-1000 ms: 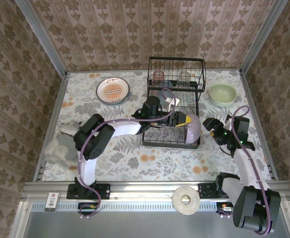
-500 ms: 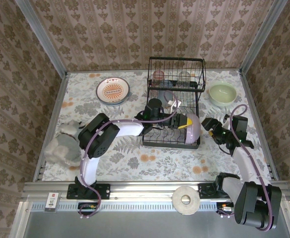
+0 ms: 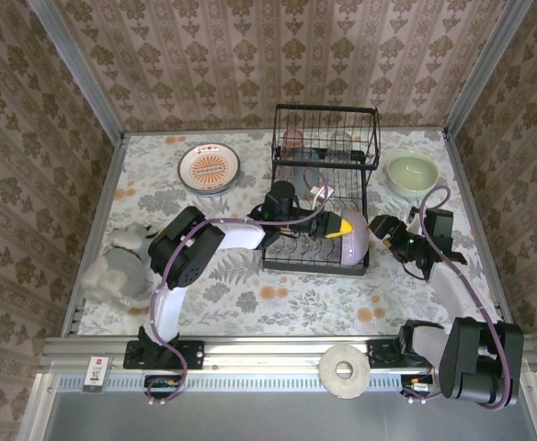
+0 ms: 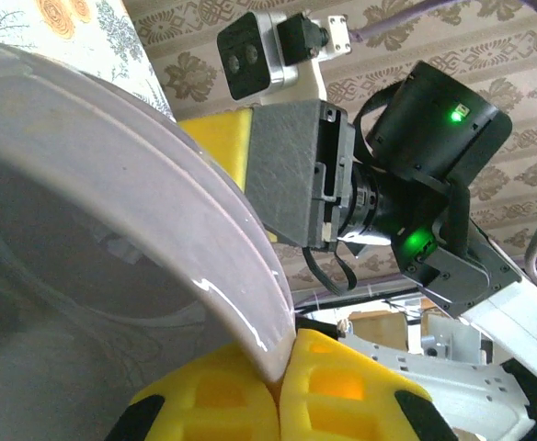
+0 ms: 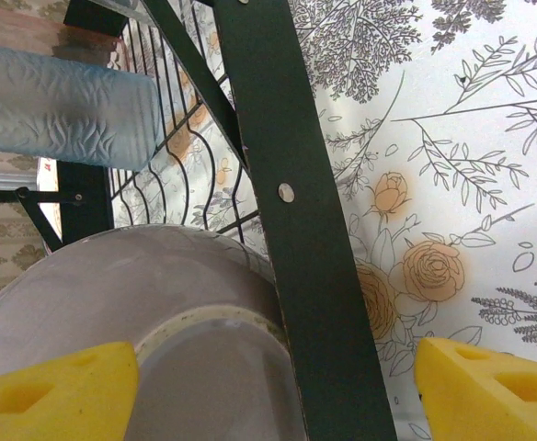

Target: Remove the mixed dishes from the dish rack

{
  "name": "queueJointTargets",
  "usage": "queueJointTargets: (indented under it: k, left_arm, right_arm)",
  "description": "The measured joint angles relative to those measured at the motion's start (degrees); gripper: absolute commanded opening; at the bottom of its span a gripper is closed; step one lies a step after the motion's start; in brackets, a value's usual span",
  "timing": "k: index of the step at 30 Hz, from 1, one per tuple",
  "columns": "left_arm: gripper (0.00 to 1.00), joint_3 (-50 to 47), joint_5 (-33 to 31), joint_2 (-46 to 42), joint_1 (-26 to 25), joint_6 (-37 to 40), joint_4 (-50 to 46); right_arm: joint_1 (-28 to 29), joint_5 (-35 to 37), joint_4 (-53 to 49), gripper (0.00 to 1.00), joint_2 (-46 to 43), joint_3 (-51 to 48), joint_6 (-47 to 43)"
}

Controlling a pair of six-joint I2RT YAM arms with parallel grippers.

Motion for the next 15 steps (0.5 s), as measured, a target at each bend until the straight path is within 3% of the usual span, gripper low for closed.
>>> queueJointTargets:
  k: [15]
  left_arm:
    - [0.00,-0.1,8.1,3.6,1.5,1.6,10.4]
  right_arm:
    - [0.5,0.7,0.9,0.80,8.2,3.8,-0.2]
